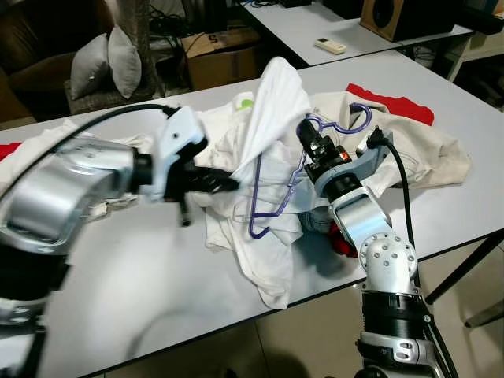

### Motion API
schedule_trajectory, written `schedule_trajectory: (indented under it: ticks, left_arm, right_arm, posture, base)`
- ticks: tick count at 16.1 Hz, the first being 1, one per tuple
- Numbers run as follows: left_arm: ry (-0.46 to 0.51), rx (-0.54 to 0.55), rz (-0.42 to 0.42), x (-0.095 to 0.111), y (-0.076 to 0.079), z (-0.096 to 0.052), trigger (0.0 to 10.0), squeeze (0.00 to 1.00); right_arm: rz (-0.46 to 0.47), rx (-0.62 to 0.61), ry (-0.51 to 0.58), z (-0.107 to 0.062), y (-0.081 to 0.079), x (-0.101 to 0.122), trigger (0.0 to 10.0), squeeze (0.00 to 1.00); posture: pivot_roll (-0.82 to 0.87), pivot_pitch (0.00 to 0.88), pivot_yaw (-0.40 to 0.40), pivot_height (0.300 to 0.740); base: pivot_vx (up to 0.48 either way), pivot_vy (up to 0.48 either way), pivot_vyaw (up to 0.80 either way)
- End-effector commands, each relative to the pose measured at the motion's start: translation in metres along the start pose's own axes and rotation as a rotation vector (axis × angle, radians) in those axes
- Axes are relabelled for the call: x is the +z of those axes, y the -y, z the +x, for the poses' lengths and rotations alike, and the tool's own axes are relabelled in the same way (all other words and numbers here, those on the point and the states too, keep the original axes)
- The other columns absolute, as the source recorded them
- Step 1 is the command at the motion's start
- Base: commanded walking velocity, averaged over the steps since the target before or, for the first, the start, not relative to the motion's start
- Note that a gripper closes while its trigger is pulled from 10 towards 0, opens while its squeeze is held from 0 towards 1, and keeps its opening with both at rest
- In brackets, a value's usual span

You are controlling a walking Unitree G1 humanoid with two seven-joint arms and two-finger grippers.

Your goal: Hang hanger

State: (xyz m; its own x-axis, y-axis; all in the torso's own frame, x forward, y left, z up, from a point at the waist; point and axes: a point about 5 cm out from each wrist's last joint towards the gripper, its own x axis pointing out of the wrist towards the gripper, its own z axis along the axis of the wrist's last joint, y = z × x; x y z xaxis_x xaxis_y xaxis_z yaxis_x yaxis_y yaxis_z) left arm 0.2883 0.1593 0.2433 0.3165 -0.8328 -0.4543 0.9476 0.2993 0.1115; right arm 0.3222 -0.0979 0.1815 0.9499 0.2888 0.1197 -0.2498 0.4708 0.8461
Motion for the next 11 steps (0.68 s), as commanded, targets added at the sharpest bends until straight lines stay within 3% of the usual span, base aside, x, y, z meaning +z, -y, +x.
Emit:
schedule_trajectory:
  ticks: [1, 2, 5, 7, 10, 11]
  left_arm:
    - [-0.027, -0.072, -0.008, -0.001, 0.008, -0.002, 0.0, 0.0]
    - [-0.033, -0.114, -0.03, -0.002, 0.014, -0.002, 0.0, 0.0]
    - [-0.061, -0.191, -0.055, -0.008, 0.025, 0.005, 0.0, 0.0]
    - [0.003, -0.237, -0.084, -0.004, 0.031, 0.018, 0.0, 0.0]
    - [0.157, -0.344, -0.151, 0.013, 0.041, 0.027, 0.0, 0.0]
    - [0.169, -0.36, -0.156, 0.014, 0.043, 0.029, 0.0, 0.0]
  right_arm:
    - [0.111, 0.084, 0.05, 0.017, -0.035, -0.005, 10.0, 0.0]
    - [0.174, 0.082, 0.076, 0.019, -0.035, -0.003, 10.0, 0.0]
    - [0.221, 0.098, 0.097, 0.023, -0.038, 0.0, 10.0, 0.0]
    - [0.26, 0.109, 0.102, 0.027, -0.042, 0.0, 10.0, 0.0]
    - [0.27, 0.109, 0.098, 0.032, -0.045, -0.003, 10.0, 0.0]
    - [0.274, 0.111, 0.097, 0.033, -0.046, -0.004, 10.0, 0.0]
  posture:
    - [0.04, 0.0, 0.108, 0.74]
    - [0.04, 0.0, 0.108, 0.74]
    - [0.04, 0.0, 0.105, 0.74]
    - [0.04, 0.0, 0.105, 0.74]
    - [0.04, 0.0, 0.102, 0.74]
    - [0.04, 0.0, 0.104, 0.74]
  base:
    - [0.0, 0.0, 0.0]
    - [0.0, 0.0, 0.0]
    - [0.0, 0.0, 0.0]
    - [0.0, 0.0, 0.0]
    - [0.0, 0.0, 0.0]
    - [0.0, 0.0, 0.0]
